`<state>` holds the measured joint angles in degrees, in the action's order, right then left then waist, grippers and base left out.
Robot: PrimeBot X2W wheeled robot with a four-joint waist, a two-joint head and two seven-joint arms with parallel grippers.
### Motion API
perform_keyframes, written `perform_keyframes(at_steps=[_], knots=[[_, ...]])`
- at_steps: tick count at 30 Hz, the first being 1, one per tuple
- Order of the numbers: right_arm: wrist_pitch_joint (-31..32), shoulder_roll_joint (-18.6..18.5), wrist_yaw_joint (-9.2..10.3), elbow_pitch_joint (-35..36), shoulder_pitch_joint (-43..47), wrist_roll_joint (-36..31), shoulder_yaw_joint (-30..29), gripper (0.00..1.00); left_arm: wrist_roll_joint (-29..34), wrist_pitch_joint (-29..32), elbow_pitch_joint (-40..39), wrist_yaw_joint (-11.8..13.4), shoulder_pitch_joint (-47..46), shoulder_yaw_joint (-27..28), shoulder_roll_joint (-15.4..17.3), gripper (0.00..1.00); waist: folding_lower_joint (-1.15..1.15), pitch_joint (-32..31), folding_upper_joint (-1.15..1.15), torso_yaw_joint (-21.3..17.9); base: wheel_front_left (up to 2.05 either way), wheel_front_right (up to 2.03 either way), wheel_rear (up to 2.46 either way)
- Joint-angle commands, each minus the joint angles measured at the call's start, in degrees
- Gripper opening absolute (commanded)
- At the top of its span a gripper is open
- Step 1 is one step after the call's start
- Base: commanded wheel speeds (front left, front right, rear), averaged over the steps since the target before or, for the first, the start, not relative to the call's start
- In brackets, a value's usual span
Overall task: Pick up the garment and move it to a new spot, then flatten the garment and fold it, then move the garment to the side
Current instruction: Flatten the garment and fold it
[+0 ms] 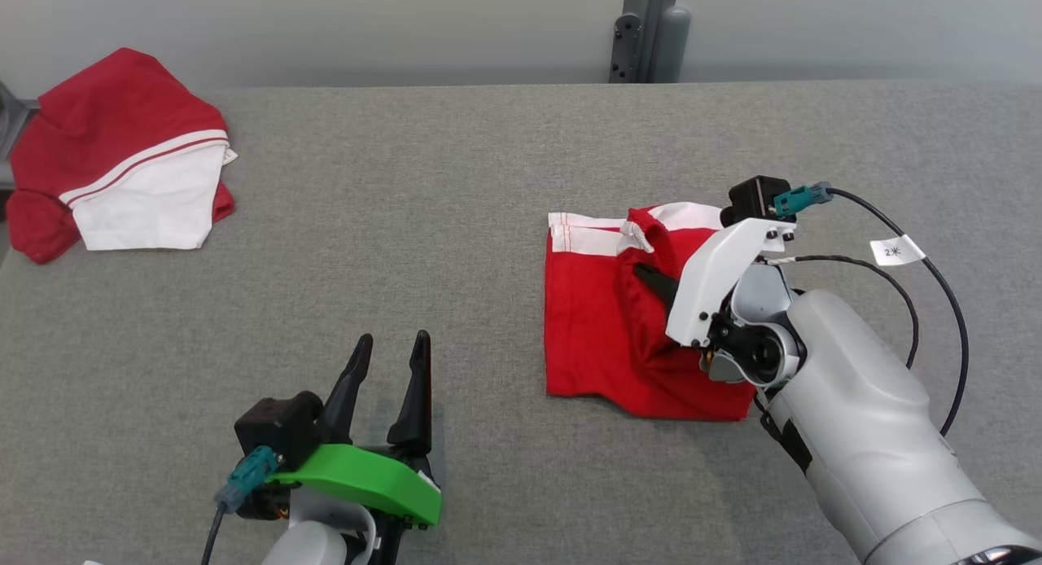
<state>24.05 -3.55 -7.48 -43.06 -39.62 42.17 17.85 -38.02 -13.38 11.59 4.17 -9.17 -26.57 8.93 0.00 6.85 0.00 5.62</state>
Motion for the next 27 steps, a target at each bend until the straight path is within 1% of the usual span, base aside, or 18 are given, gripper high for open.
perform_keyframes(at_steps=[1, 4, 13, 14, 15, 16, 22, 27], knots=[[-0.7, 0.3, -0.02, -1.6, -1.4, -0.7, -0.3, 0.0, 0.2, -0.2, 0.4, -0.4, -1.0, -0.3, -0.3, 1.0, 0.0, -0.3, 0.0, 1.3, 0.0, 0.0, 0.0], [-1.2, 0.5, -0.02, -5.3, -3.3, -2.1, 0.0, 0.0, 0.3, -0.4, 1.3, -0.8, -1.4, -0.9, -0.9, 1.0, 0.0, -0.4, 0.0, 2.3, 0.0, 0.0, 0.0], [-2.4, 0.6, -0.02, -12.2, -6.0, 2.7, 6.0, 0.0, 0.3, -0.8, 3.6, -2.1, -2.2, -2.6, -2.5, 1.0, 0.0, -0.8, 0.0, 5.6, 0.0, 0.0, 0.0], [-2.9, 0.6, -0.02, -12.9, -6.3, 3.5, 6.5, 0.21, 0.3, -0.8, 3.8, -2.1, -2.3, -2.7, -2.6, 1.0, 0.0, -0.8, 0.0, 5.8, 0.0, 0.0, 0.0], [-3.7, 0.6, -0.02, -13.3, -6.7, 4.1, 6.9, 0.51, 0.3, -0.8, 4.0, -2.2, -2.3, -2.8, -2.7, 1.0, 0.0, -0.9, 0.0, 5.9, 0.0, 0.0, 0.0], [-4.5, 0.6, -0.02, -13.6, -7.0, 5.0, 7.5, 1.0, 0.2, -0.8, 4.2, -2.2, -2.4, -2.8, -2.8, 1.0, 0.0, -0.9, 0.0, 6.1, 0.0, 0.0, 0.0], [-8.6, 0.6, -0.02, -15.5, -8.4, 10.6, 11.1, 1.0, 0.1, -1.0, 5.1, -2.5, -2.2, -2.8, -2.8, 1.0, 0.0, -1.5, 0.0, 6.3, 0.0, 0.0, 0.0], [-11.5, 0.6, -0.02, -14.5, -9.4, 15.5, 14.4, 1.0, 0.2, -1.2, 5.0, -2.3, -1.8, -2.5, -2.3, 1.0, 0.0, -1.7, 0.0, 5.3, 0.0, 0.0, 0.0]])
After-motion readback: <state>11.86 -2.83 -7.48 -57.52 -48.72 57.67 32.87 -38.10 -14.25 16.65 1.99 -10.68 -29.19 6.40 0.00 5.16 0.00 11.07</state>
